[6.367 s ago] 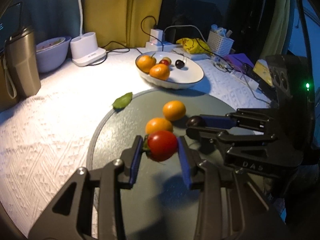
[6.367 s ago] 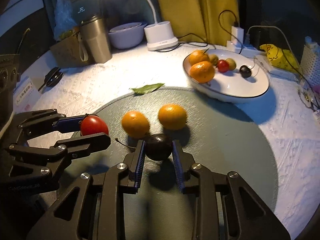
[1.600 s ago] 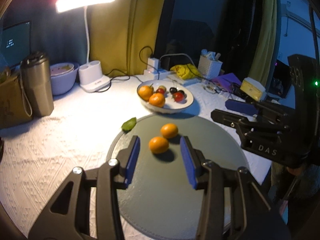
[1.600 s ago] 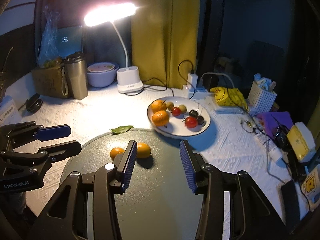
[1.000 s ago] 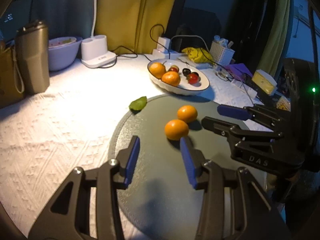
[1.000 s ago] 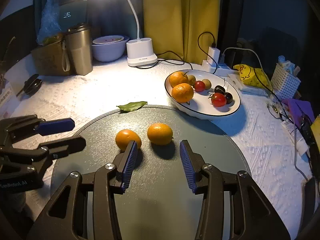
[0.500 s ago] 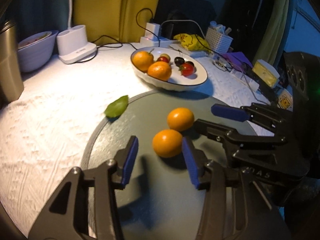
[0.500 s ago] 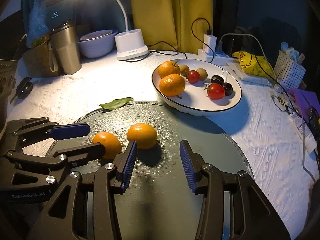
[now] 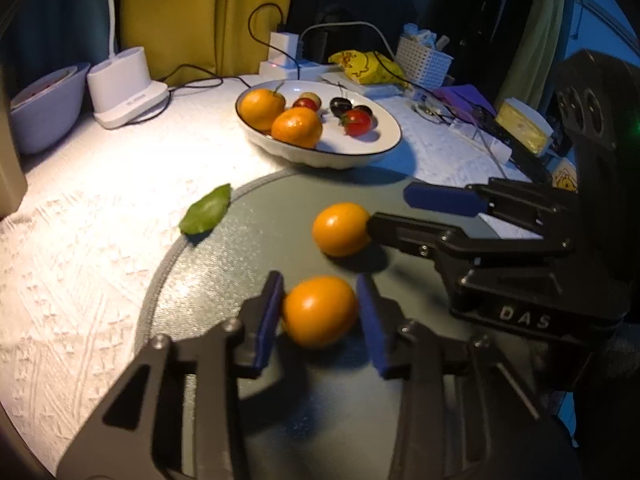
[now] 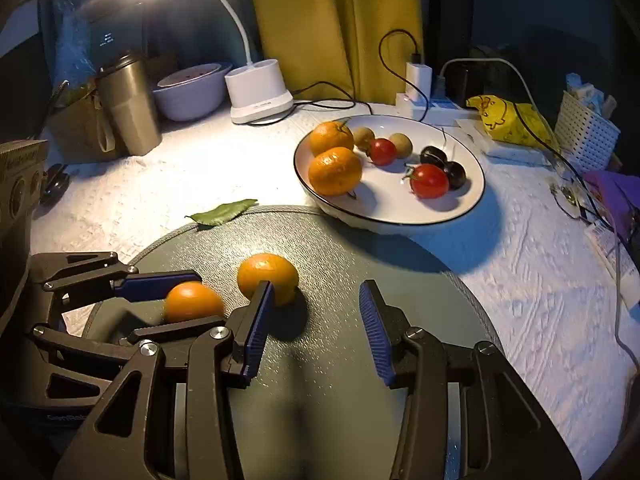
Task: Organize fruits
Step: 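Grasp a tangerine with the left tool while the right tool grasps the other tangerine, then carry both tangerines onto the white plate and open both tools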
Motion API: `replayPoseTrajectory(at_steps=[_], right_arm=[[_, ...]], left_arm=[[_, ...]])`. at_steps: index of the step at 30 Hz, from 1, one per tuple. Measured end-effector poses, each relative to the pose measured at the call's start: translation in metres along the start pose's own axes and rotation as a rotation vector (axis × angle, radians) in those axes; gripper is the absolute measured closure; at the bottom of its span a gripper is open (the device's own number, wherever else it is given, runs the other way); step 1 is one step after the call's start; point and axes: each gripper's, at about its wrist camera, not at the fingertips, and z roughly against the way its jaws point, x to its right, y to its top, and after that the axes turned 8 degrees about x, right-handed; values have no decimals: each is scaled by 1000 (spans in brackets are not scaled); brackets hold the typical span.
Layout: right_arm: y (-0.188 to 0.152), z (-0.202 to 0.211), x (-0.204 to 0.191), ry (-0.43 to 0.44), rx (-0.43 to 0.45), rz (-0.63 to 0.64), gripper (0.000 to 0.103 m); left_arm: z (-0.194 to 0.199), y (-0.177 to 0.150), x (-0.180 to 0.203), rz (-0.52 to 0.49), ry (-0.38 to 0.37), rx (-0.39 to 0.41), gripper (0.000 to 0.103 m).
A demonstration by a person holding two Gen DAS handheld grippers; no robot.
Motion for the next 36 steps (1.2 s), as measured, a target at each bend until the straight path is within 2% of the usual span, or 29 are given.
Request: replayPoseTrajectory(at_steps=[8,15,16,17,24,36], right_arm=[[11,-11,-13,78,0,19,56],[12,-29,-22,139,-34,28,56],[13,-31,-22,145,-36,26,58],[13,-34,-23,152,-40,29,65],[15,-29,-24,137,-28,54,65],[29,-2,8,69,37,42,65]], left_arm=[[12,-4,-9,17,25,9,65],[21,-6,-19,35,71,19,65],[23,-5,-20,34,80,24,65],[25,-5,-21,34,85,27,65],[30,4,-20,30,101,49,65],[23,34,6,-29,78,96,65]])
